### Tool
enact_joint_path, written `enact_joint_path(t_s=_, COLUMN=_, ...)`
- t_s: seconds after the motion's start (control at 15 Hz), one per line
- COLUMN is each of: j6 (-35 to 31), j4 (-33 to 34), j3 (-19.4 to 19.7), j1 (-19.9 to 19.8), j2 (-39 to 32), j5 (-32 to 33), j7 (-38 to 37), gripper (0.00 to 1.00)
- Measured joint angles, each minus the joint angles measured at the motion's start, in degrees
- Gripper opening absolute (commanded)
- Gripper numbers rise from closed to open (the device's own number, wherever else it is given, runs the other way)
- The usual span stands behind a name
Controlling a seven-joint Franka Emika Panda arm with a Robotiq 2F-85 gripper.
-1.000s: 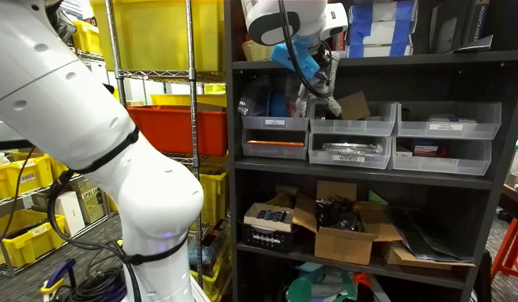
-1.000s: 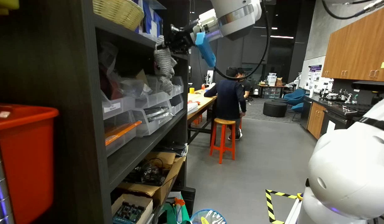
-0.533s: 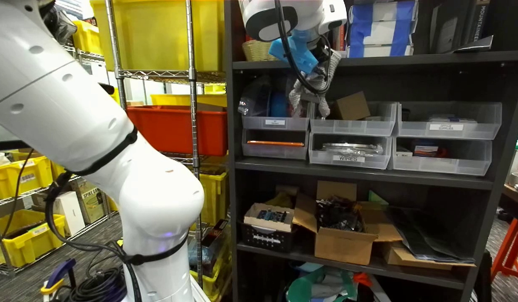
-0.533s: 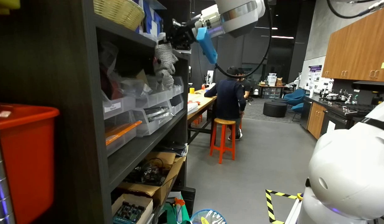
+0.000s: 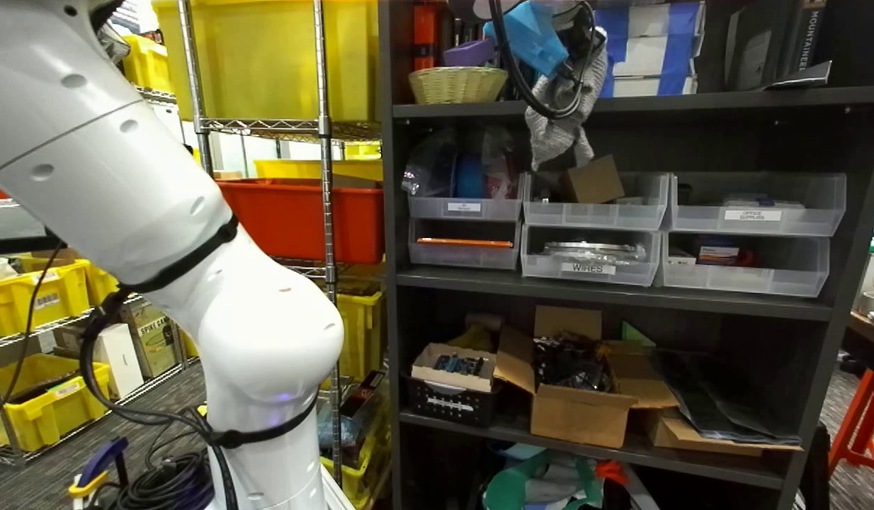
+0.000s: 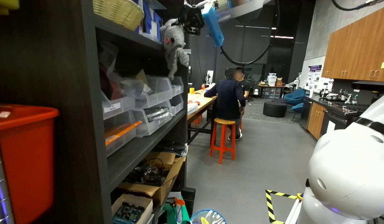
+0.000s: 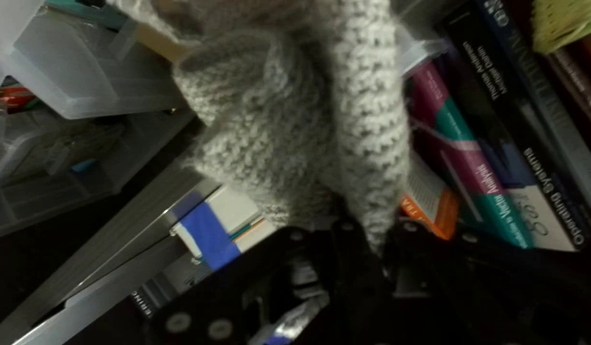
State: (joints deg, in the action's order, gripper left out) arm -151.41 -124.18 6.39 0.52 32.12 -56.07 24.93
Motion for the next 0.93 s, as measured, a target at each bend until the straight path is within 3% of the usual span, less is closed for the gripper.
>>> enact_joint_path(t_s=0.4, j6=1.61, j4=8.12, j3=4.78, j1=-1.22, j2=-9.68, j5=4.92, j7=-8.76, gripper=0.03)
enact_joint_path(t_s=0.93, j6=8.53, j4=23.33, j3=10.27, j1=-6.14, j2=-20.03, j5=4.96, j7=-18.74, gripper=0.03)
